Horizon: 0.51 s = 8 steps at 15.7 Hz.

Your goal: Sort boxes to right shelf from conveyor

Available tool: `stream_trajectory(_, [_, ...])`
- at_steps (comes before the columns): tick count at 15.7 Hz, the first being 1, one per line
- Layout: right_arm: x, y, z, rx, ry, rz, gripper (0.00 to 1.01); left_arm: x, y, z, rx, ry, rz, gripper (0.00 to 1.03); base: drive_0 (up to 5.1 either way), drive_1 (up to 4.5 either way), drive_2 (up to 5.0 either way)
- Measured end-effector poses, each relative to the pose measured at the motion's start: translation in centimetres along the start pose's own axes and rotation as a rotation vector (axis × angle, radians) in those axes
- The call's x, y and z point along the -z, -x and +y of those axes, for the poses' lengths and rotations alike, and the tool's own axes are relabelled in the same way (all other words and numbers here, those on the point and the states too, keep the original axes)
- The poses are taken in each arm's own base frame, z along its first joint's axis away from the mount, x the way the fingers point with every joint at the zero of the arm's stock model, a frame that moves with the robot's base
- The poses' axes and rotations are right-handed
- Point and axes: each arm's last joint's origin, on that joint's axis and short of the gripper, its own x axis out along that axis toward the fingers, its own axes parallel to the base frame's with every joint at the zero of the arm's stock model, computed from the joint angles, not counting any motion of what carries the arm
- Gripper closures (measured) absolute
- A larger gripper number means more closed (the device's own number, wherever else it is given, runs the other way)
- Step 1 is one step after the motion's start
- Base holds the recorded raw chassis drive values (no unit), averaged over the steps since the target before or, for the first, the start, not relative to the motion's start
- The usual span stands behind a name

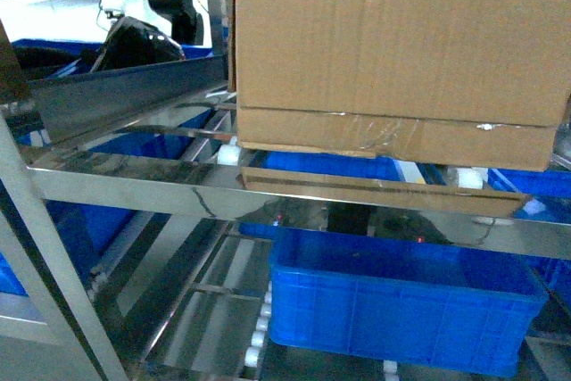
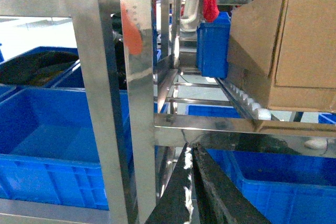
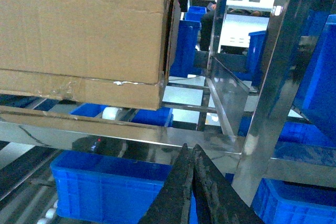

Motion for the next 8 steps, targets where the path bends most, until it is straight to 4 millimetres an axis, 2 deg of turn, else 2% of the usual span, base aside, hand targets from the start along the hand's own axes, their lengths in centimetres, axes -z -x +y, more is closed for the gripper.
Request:
stream_trajectory(3, [0.00, 0.00, 0.00, 0.000, 0.000, 0.000, 0.99, 0.00, 0.00, 0.00, 0.000, 0.000, 0.000, 1.00, 0.0, 0.00, 0.0])
stream_trajectory(5, [0.00, 0.00, 0.00, 0.000, 0.000, 0.000, 0.99, -0.01, 0.00, 0.00, 0.000, 0.000, -0.001, 0.93, 0.0, 0.00, 0.0])
stream_trajectory(8, [0.00, 0.00, 0.00, 0.000, 0.000, 0.000, 0.88, -0.01, 0.00, 0.00, 0.000, 0.000, -0.001, 0.80, 0.0, 0.00, 0.0])
